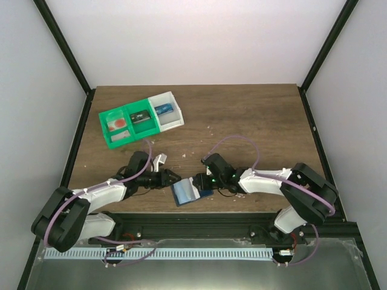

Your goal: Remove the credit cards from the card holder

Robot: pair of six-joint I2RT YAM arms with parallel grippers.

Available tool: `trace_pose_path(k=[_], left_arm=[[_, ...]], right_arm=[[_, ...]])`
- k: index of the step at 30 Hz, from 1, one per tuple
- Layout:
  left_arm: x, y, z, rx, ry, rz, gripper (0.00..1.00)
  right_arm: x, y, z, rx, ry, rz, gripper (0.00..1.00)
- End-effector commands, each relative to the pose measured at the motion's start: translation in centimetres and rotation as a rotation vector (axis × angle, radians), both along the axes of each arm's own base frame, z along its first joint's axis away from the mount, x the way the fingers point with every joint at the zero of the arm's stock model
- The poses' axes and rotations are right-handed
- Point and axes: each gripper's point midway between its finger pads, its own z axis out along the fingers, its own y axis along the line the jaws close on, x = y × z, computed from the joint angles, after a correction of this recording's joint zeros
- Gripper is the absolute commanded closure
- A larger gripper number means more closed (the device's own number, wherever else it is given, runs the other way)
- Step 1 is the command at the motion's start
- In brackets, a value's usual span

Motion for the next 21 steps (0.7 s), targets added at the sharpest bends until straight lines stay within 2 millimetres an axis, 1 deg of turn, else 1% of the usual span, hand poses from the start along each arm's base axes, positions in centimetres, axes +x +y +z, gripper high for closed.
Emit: trace_pose_path(k=[1, 3, 6, 9, 14, 17, 21], left_arm=[[-0.1, -0.8, 1.1, -0.133, 0.001, 0.024, 0.59], [-0.3, -0.7, 0.5, -0.135, 0.032, 0.035, 0.59], [-0.5, -0.3, -0.3, -0.128, 0.058, 0.068, 0.57], [-0.9, -0.1, -0.7, -0.144, 0.083, 0.083, 0.57], [-1.2, 0.6, -1.9, -0.101, 0.092, 0.106, 0.56], [-1.3, 0.8, -2.4, -0.079, 0.095, 0.111, 0.54], [-1.7, 0.7, -2.7, -0.102, 0.115, 0.105, 0.54]], right_arm=[[-2.4, -1.3, -1.0, -0.108, 0.084, -0.012, 0.47], [-2.4, -1.2, -0.1, -0.124, 0.057, -0.008, 0.47], [-2.7, -0.1, 1.1, -0.123, 0.029, 0.017, 0.48], [-3.4, 1.2, 1.4, -0.123, 0.020, 0.045, 0.48], [-4.2, 2.7, 0.9, -0.120, 0.031, 0.073, 0.50], [-4.2, 2.7, 0.1, -0.132, 0.031, 0.067, 0.52], [-4.3, 2.4, -1.1, -0.147, 0.036, 0.056, 0.57]])
